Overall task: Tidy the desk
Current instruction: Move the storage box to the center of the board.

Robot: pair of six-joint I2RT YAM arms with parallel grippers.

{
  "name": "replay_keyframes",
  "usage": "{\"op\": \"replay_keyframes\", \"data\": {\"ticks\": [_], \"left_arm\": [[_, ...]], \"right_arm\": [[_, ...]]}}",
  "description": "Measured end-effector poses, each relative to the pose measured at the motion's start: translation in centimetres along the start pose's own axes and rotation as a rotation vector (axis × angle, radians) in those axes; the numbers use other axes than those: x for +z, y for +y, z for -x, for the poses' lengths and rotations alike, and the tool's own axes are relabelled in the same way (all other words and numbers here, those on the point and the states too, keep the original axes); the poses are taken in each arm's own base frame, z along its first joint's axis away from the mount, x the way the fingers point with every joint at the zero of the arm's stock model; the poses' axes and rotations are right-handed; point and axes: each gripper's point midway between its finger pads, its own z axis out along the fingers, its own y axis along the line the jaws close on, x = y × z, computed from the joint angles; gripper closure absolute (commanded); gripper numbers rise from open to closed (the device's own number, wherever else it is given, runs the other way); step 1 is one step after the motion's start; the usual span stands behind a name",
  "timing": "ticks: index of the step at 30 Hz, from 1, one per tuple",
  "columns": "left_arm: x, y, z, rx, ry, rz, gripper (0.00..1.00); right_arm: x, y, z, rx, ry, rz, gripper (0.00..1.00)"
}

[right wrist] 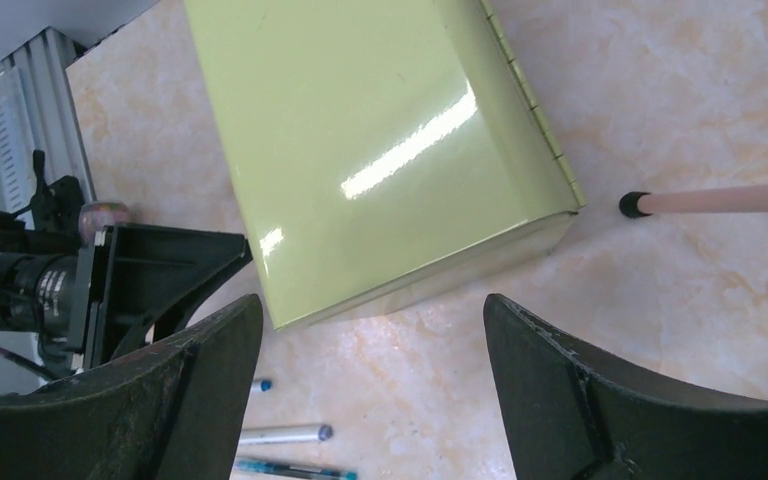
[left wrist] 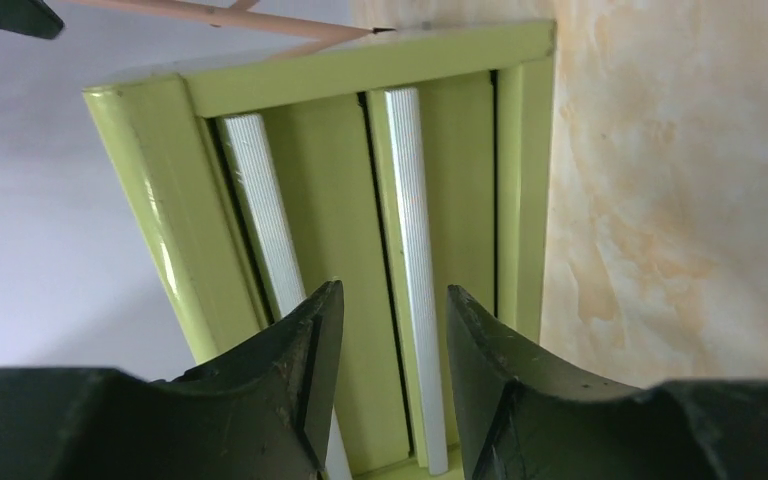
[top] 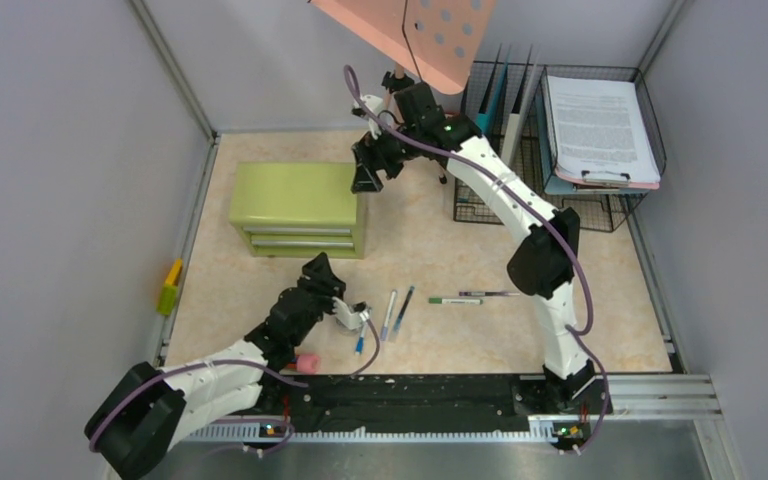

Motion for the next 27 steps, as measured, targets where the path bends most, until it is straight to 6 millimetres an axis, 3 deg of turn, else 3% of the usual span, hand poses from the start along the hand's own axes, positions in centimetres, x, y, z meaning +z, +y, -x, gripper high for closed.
{"op": "replay_keyframes", "data": {"ticks": [4,10,12,20,27], "left_arm": [[1.0,2.4,0.6,-0.012,-0.011,0.033,0.53],[2.3,7.8,1.3,-0.051,-0.02,0.131,0.53],[2.5,8.5,1.4,-0.055,-0.023,0.151,0.53],[2.8,5.8,1.6,-0.029,-0.04,0.092,0.53],[3.0,3.3,0.4,0.021,-0.017,0.044,0.53]], "right_arm": [[0.2,-0.5,0.9,-0.029,-0.019,-0.011,0.2],[0.8,-0.9,0.4,-0.033,-0.004,-0.007,0.2],[0.9,-0.9,0.3,-0.034,-0.002,-0.007,0.2],[1.1,-1.1,0.3,-0.046,-0.005,-0.004,0.19],[1.2,-1.1,0.4,-0.066,-0.01,0.003,0.19]]}}
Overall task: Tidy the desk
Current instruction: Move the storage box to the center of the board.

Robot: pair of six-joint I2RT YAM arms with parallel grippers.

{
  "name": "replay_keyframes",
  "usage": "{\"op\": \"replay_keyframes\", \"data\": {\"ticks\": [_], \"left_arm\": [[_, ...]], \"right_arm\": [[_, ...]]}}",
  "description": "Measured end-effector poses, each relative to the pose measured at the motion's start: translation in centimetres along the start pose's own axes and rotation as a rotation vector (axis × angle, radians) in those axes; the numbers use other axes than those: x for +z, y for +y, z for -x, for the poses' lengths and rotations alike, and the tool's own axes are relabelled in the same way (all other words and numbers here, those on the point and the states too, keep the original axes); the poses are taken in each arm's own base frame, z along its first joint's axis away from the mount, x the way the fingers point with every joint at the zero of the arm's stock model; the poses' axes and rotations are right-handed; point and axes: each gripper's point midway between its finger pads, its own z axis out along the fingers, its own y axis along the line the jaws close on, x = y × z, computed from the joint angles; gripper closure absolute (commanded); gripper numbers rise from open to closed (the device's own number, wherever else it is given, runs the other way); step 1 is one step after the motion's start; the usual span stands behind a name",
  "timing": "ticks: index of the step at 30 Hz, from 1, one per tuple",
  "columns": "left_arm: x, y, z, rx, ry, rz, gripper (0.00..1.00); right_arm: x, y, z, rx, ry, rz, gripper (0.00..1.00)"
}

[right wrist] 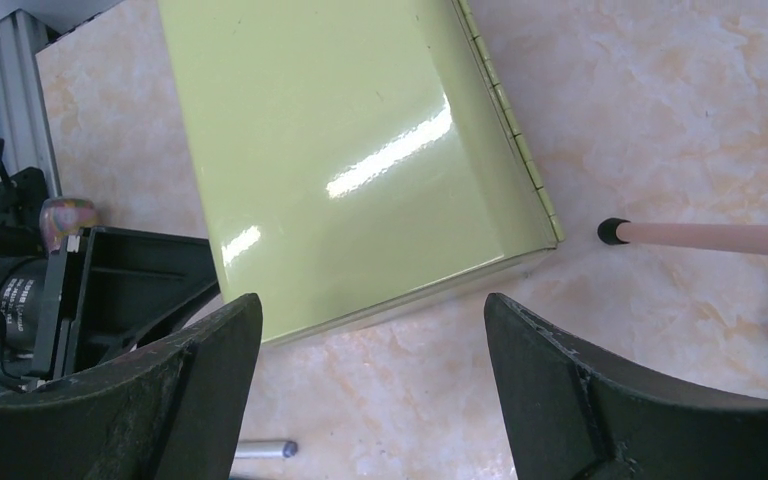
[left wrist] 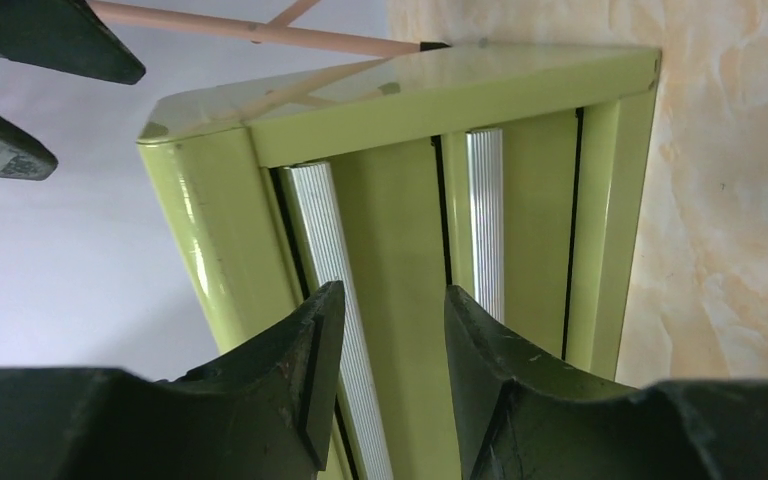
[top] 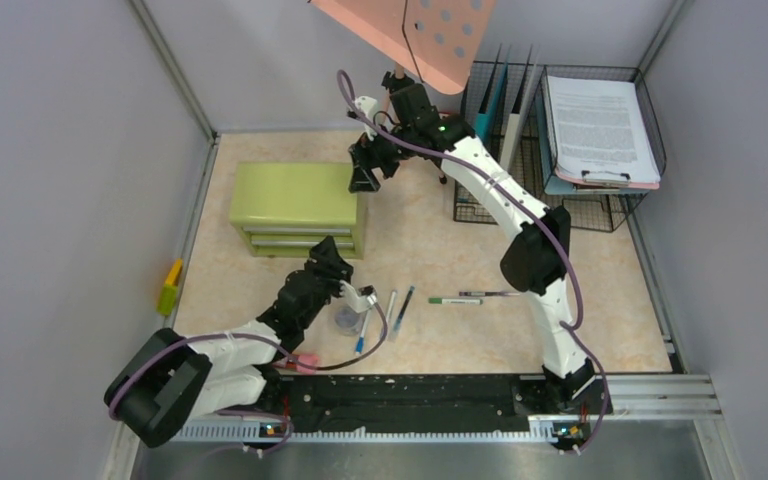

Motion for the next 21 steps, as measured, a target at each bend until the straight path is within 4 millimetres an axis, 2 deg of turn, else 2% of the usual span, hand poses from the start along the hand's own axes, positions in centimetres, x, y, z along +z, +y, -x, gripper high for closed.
{"op": "replay_keyframes", "data": {"ticks": [4,7,12,17,21], "left_arm": [[0.4,-0.3,-0.8,0.021,0.05,-0.017,0.54],[0.8,1.2,-1.2,0.006,0.084,0.009,0.53],[-0.2,1.7,-1.8,-0.06,0.131,-0.003,0.53],[-1.8,5.8,-2.5,-0.215,0.179,0.084,0.52],[-3.1,6.8,-2.9,-0.339,0.204,0.092,0.51]], "right_arm": [[0.4,-0.3,-0.2,-0.008,0.004,0.001,0.19],[0.5,-0.3,-0.4,-0.003,0.006,0.003,0.19],[0.5,-0.3,-0.4,0.022,0.005,0.01,0.19],[0.0,-0.8,-0.4,0.068,-0.003,0.01,0.19],[-0.5,-1.5,-0.6,0.093,-0.002,-0.003,0.19]]}}
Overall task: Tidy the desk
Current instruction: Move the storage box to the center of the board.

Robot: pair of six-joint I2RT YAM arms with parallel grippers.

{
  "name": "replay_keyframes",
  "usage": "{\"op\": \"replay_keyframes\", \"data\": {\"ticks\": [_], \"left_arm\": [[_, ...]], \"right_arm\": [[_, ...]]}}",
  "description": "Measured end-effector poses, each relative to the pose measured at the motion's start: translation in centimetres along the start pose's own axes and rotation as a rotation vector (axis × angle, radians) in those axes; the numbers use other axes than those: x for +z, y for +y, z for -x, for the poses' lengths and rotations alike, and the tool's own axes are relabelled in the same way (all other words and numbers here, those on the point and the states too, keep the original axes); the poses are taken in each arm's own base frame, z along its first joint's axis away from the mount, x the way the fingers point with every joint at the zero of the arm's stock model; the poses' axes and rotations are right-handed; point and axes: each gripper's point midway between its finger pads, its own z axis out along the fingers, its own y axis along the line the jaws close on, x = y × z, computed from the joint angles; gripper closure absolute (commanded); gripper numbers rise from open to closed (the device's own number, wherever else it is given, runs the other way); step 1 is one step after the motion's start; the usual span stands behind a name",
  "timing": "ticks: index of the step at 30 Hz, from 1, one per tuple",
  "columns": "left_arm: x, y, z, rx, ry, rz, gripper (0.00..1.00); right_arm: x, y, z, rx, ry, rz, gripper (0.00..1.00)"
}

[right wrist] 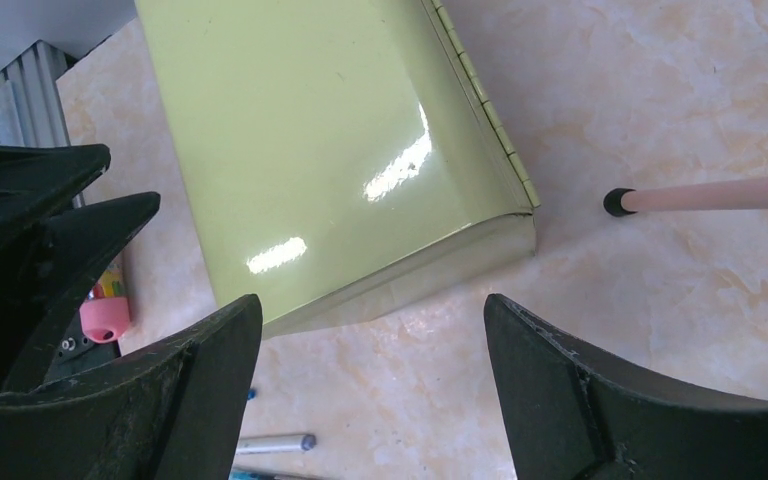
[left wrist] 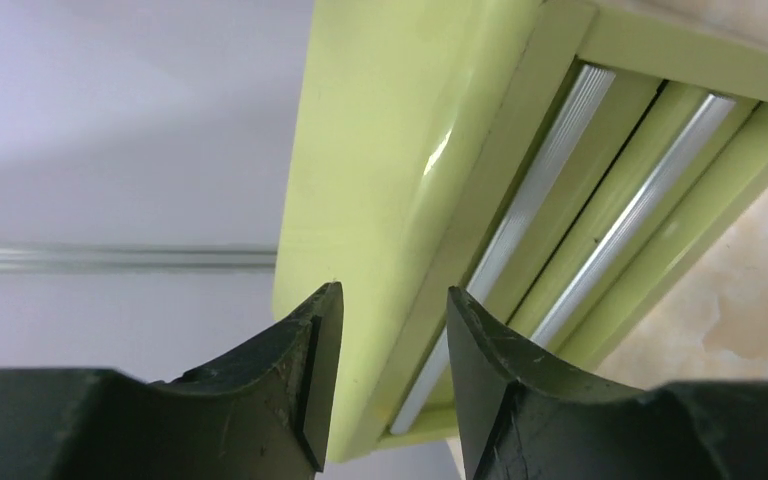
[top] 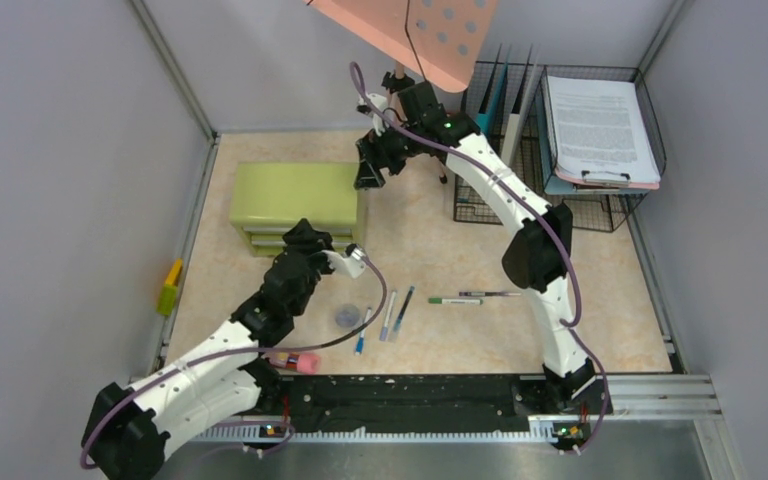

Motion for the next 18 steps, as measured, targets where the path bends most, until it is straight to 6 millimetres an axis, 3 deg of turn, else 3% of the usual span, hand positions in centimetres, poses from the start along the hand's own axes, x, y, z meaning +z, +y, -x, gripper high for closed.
{"op": "replay_keyframes", "data": {"ticks": [6,14,18], "left_arm": [[-1.2,0.0,-0.4,-0.194,0.082,-0.108,0.47],[-2.4,5.6,-1.0,-0.556,0.204,-0.117,0.41],[-3.4,5.5,-2.1,-0.697,0.267,-0.157,0.38]], "right_arm": [[-0.1,-0.2,-0.3,0.013,0.008,-0.009,0.18],[0.1,-0.3,-2.7,0.052,0.057,-0.015,0.18],[0.1,0.0,-3.6,0.064,0.077,-0.011,0.18]]}}
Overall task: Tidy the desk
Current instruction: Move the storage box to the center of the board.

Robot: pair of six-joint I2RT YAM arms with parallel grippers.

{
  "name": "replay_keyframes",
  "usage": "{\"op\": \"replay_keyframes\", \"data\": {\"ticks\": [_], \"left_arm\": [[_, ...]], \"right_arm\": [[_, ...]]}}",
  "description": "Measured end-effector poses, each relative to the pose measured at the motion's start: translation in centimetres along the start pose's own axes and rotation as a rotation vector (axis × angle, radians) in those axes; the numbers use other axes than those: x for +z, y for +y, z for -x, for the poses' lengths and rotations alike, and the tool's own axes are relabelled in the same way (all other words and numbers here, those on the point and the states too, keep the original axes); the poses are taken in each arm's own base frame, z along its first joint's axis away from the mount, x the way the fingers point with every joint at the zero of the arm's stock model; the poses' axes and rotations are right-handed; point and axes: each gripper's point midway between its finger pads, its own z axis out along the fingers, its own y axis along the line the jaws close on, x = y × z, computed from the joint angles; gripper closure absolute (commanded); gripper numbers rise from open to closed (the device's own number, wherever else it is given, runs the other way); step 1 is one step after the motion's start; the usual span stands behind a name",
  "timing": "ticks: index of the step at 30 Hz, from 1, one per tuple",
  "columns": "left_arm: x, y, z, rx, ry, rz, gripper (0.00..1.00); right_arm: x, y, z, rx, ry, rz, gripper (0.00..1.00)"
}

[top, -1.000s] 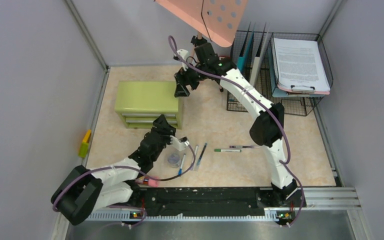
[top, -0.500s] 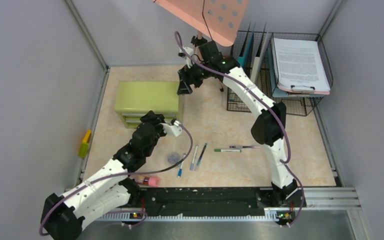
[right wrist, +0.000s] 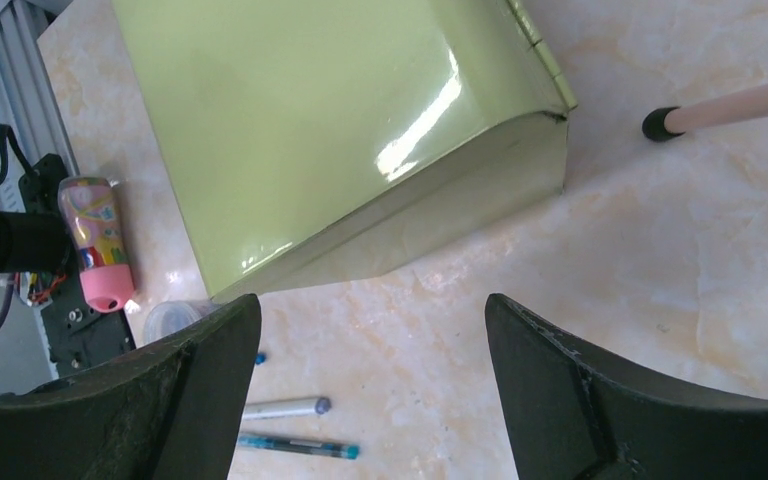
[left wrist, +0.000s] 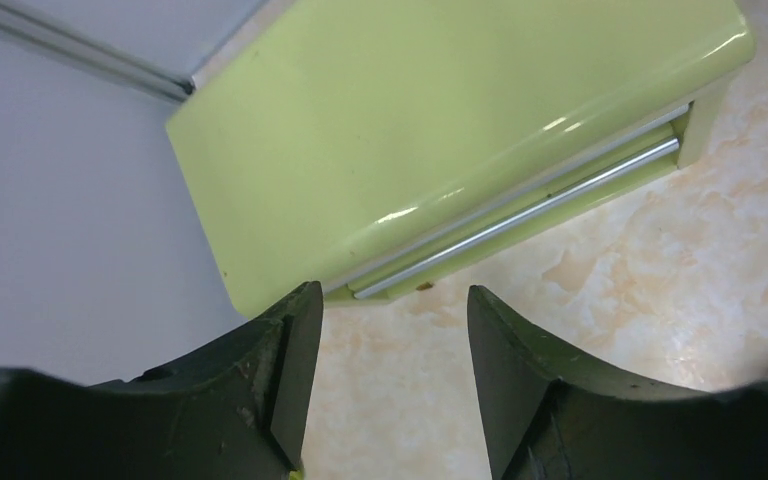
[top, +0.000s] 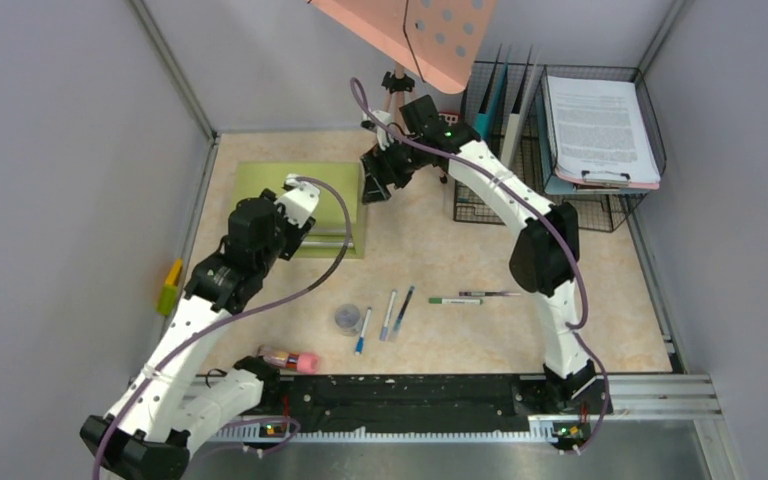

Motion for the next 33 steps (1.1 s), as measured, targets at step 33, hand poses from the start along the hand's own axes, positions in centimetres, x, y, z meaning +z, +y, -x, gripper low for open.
{"op": "replay_keyframes", "data": {"ticks": [33], "left_arm": [[0.5,12.9,-5.9,-0.89,0.188,0.327,0.26]], "right_arm": [[2.2,3.6,-2.4,-0.084,0.053,-0.048,0.13]]}}
